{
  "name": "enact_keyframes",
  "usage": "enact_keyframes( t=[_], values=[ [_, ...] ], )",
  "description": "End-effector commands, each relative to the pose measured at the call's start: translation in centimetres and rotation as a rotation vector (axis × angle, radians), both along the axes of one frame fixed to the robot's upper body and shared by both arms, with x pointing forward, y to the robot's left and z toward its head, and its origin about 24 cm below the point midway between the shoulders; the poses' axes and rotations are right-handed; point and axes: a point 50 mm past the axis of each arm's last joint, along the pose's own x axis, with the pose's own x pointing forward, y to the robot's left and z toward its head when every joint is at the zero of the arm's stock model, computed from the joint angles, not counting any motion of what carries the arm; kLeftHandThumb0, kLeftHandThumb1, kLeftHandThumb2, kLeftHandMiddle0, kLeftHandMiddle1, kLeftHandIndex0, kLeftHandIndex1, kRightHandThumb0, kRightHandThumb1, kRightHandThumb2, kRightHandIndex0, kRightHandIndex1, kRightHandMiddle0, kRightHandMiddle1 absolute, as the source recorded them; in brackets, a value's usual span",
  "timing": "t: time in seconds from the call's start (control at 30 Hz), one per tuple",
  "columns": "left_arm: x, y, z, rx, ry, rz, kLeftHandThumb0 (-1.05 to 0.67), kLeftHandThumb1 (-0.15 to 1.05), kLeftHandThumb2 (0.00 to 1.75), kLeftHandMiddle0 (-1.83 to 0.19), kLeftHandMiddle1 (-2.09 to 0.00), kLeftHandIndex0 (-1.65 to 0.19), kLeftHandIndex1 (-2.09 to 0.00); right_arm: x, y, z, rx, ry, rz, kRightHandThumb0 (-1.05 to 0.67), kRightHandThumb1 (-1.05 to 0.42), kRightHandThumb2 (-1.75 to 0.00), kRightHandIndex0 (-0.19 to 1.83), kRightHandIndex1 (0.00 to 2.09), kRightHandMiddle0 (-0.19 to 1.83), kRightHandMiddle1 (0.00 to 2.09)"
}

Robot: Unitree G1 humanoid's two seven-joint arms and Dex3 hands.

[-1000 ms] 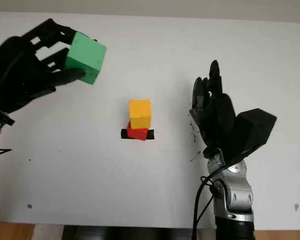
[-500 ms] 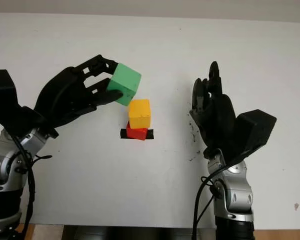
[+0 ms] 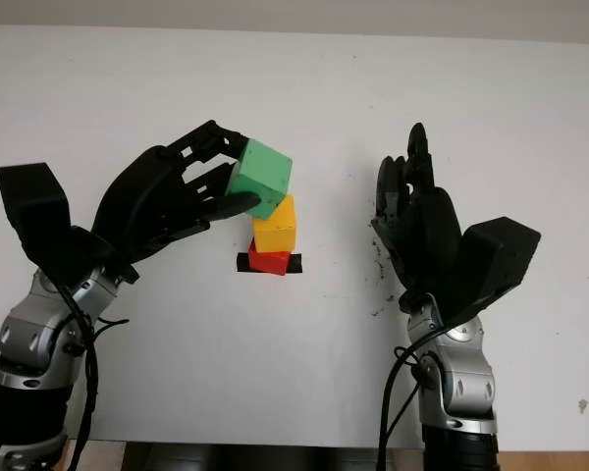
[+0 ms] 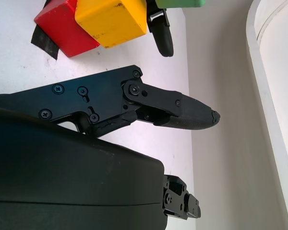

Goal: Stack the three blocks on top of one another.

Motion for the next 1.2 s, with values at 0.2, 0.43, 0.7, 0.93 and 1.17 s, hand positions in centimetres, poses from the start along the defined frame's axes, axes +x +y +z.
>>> enact_keyframes(
  t=[0.2, 0.43, 0.7, 0.93, 1.17],
  values=[
    [-0.3, -1.1, -1.8, -0.027, 0.024, 0.013, -0.53, 0.99, 0.05, -0.34, -0.06, -0.37, -1.60, -0.4, -0.3, -0.3, 0.005, 0.001, -0.009, -0.60, -1.05, -0.60, -0.19, 0.00, -0.19, 0.00],
    [-0.5, -2.1, -2.7, -0.117, 0.020, 0.041, -0.51, 1.01, 0.06, -0.33, -0.06, -0.31, -1.64, -0.4, -0.2, -0.3, 0.007, 0.005, -0.006, -0.60, -1.05, -0.61, -0.19, 0.00, -0.19, 0.00],
    [-0.5, -2.7, -3.2, -0.133, 0.019, 0.068, -0.56, 1.03, 0.06, -0.34, -0.06, -0.29, -1.67, -0.5, -0.3, -0.5, 0.002, 0.008, -0.006, -0.61, -1.05, -0.62, -0.19, 0.00, -0.19, 0.00],
    [-0.4, -3.0, -3.0, -0.160, 0.007, 0.088, -0.56, 1.04, 0.06, -0.34, -0.06, -0.30, -1.63, -0.6, -0.3, -0.6, 0.007, 0.016, -0.010, -0.59, -1.05, -0.61, -0.19, 0.00, -0.19, 0.00],
    [0.0, -3.1, -2.9, -0.186, 0.003, 0.099, -0.53, 1.03, 0.05, -0.34, -0.06, -0.31, -1.58, -0.6, -0.3, -0.7, 0.016, 0.020, -0.002, -0.61, -1.05, -0.59, -0.19, 0.00, -0.19, 0.00]
  ],
)
